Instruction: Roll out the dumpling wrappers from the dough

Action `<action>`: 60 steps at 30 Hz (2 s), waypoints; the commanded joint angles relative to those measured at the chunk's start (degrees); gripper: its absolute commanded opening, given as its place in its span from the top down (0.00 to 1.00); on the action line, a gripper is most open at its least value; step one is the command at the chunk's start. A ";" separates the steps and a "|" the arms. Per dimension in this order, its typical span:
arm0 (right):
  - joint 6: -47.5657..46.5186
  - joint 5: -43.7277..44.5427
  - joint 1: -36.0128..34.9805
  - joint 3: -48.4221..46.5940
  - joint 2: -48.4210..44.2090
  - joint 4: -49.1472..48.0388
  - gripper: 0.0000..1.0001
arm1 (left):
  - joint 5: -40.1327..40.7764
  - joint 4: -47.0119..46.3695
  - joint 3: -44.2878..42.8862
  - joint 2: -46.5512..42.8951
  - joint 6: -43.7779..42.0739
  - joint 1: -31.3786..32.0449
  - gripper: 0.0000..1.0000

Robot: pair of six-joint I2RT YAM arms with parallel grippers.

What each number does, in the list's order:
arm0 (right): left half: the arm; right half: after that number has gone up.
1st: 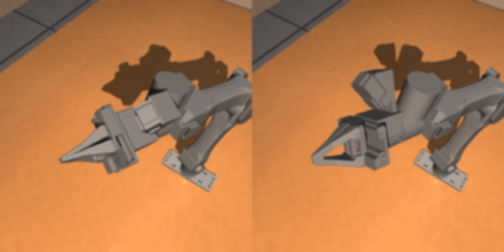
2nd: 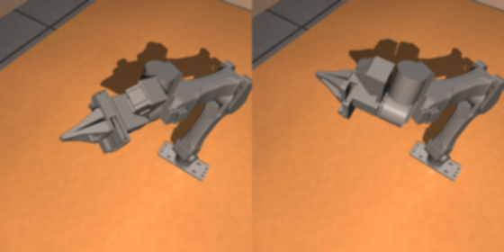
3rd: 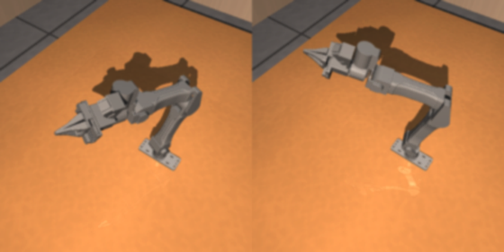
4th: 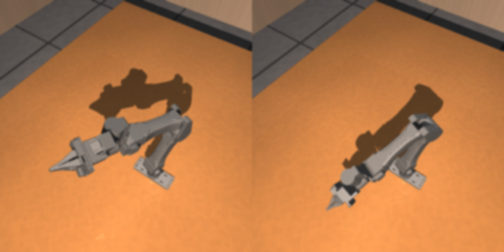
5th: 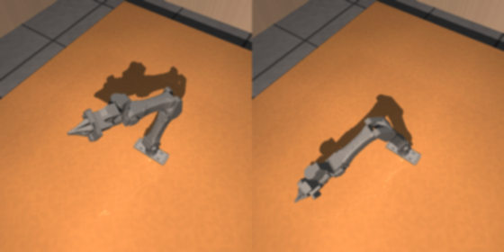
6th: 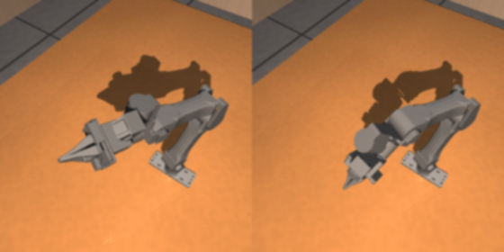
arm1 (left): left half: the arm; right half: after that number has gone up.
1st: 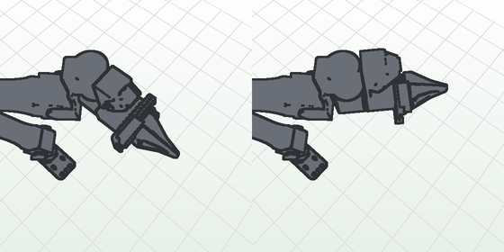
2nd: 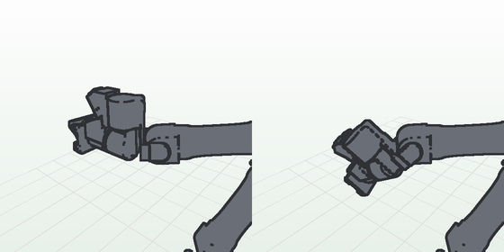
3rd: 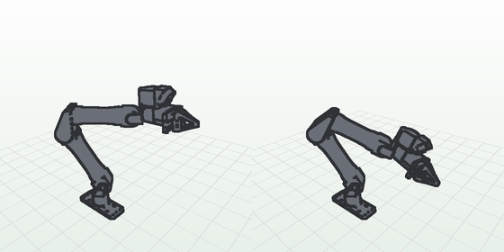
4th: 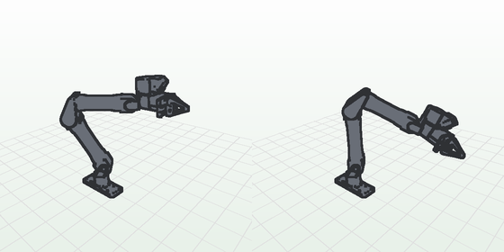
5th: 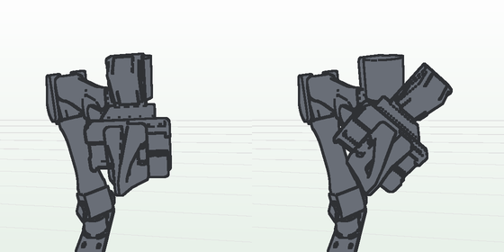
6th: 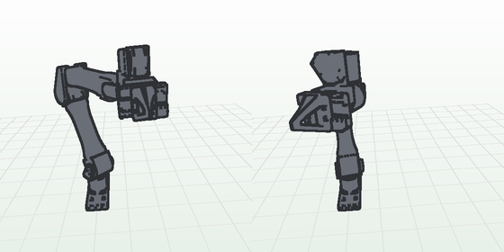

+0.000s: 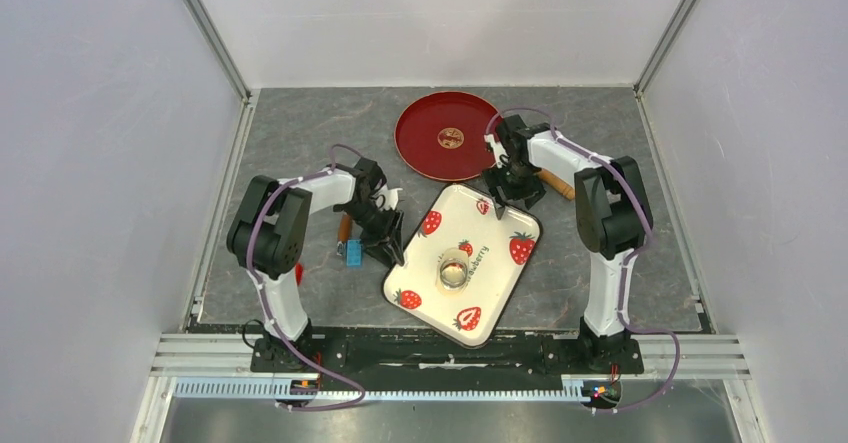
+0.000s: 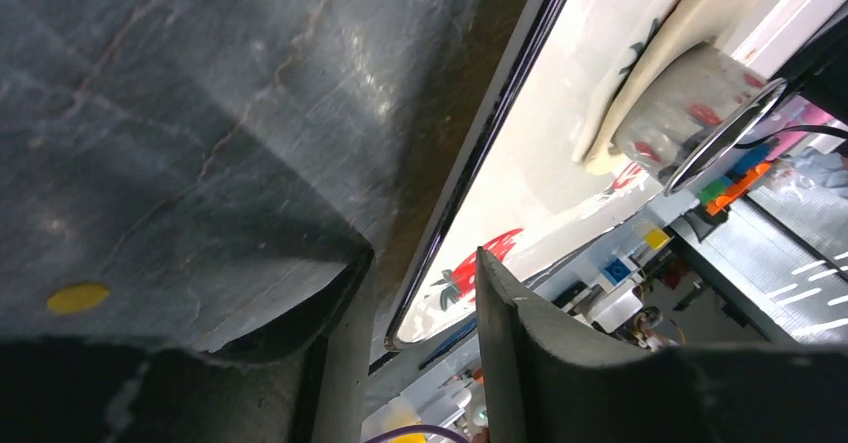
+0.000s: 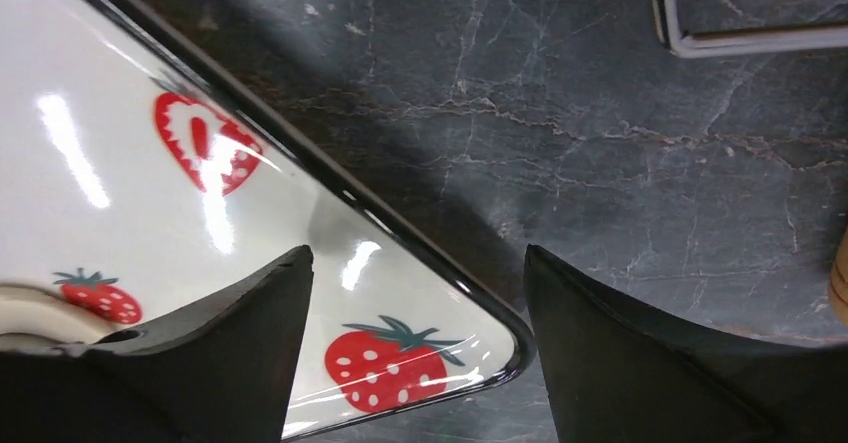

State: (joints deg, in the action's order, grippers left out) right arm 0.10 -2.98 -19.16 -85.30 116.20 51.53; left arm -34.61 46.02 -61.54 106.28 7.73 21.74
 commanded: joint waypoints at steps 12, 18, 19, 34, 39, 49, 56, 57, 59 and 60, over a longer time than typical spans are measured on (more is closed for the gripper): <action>1.84 1.62 6.21 20.47 -7.90 -6.94 0.76 | -1.32 1.69 -17.02 7.99 -3.86 1.48 0.56; 5.09 7.55 9.33 30.57 -15.72 -5.98 0.78 | 1.02 4.23 -23.32 5.89 -3.77 1.33 0.52; 6.04 8.24 9.93 32.08 -16.92 -5.73 0.78 | 1.08 4.30 -23.57 5.51 -3.71 1.13 0.52; 8.35 2.01 10.16 17.82 -25.39 -0.39 0.37 | -3.76 1.63 -14.49 -0.28 -0.98 -2.61 0.49; 9.27 -5.02 3.89 12.62 -22.01 -1.07 0.40 | -4.69 -0.44 -9.77 -1.60 1.16 -4.29 0.49; 14.31 -14.35 -3.07 16.88 -13.20 -12.69 0.54 | -6.77 -5.76 -4.54 1.46 5.24 -3.87 0.50; 14.35 -15.99 -3.19 16.12 -9.03 -14.52 0.63 | -6.28 -6.59 -5.43 5.54 5.43 -2.15 0.60; 14.38 -16.44 -3.30 16.30 -8.68 -14.80 0.64 | -6.05 -6.81 -5.43 5.77 5.78 -2.05 0.62; 14.37 -17.22 -3.76 16.90 -8.33 -15.42 0.65 | -5.66 -7.53 -5.30 6.19 6.26 -2.05 0.65; 14.31 -17.36 -4.03 17.11 -7.98 -15.48 0.66 | -5.39 -7.69 -5.35 6.36 6.33 -2.05 0.66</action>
State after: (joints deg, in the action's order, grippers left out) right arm 13.98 -18.28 -22.39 -68.49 107.24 38.83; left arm -39.83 40.99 -66.17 111.90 11.94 19.40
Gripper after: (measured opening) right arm 0.352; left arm 0.364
